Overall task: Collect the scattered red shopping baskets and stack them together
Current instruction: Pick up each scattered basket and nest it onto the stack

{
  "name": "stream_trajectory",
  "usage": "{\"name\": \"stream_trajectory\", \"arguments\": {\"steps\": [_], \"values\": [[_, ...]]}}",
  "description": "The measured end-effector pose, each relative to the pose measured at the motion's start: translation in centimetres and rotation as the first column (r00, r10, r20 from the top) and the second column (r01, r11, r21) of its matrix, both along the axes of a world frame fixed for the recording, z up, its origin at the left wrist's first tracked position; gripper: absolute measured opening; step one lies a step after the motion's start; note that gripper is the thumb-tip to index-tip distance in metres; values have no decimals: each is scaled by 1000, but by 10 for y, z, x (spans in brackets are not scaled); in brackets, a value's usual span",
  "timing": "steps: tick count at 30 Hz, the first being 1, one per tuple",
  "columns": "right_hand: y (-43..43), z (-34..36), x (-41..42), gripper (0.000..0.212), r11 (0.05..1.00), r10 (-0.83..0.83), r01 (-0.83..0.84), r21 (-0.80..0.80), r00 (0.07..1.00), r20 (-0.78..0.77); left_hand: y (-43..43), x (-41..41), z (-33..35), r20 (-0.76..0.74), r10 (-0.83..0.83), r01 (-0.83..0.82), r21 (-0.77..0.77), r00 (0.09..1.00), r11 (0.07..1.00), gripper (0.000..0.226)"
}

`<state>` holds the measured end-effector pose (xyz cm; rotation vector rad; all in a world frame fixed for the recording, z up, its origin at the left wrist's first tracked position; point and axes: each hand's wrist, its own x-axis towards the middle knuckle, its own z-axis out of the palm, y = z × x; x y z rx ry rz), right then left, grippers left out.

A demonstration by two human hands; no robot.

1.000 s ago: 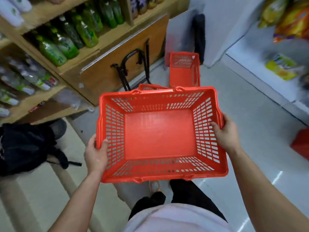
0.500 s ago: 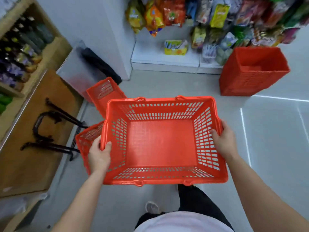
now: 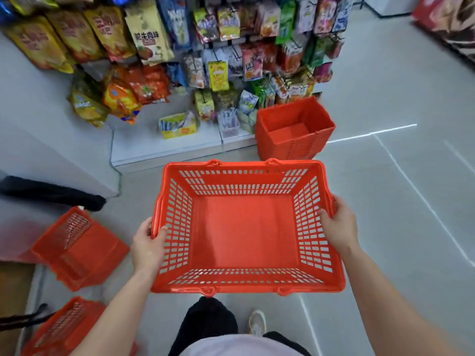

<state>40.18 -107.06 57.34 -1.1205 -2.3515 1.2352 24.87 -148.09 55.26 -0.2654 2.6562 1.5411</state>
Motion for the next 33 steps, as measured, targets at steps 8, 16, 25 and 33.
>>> {"name": "stream_trajectory", "arguments": {"steps": [8,16,25,33], "values": [[142,-11,-113,44,988,-150,149,36,989,19,160,-171,-18,34,-135,133,52,990,990,28],[266,2,-235,43,965,-257,257,50,966,5,311,-327,-12,68,-212,208,59,975,976,30],[430,-18,-356,44,974,-226,224,37,974,29,461,-427,-41,102,-158,158,13,982,987,27],[595,-99,-489,42,999,35,-33,-27,996,77,579,-457,-108,178,52,-47,-34,983,998,35]]}}
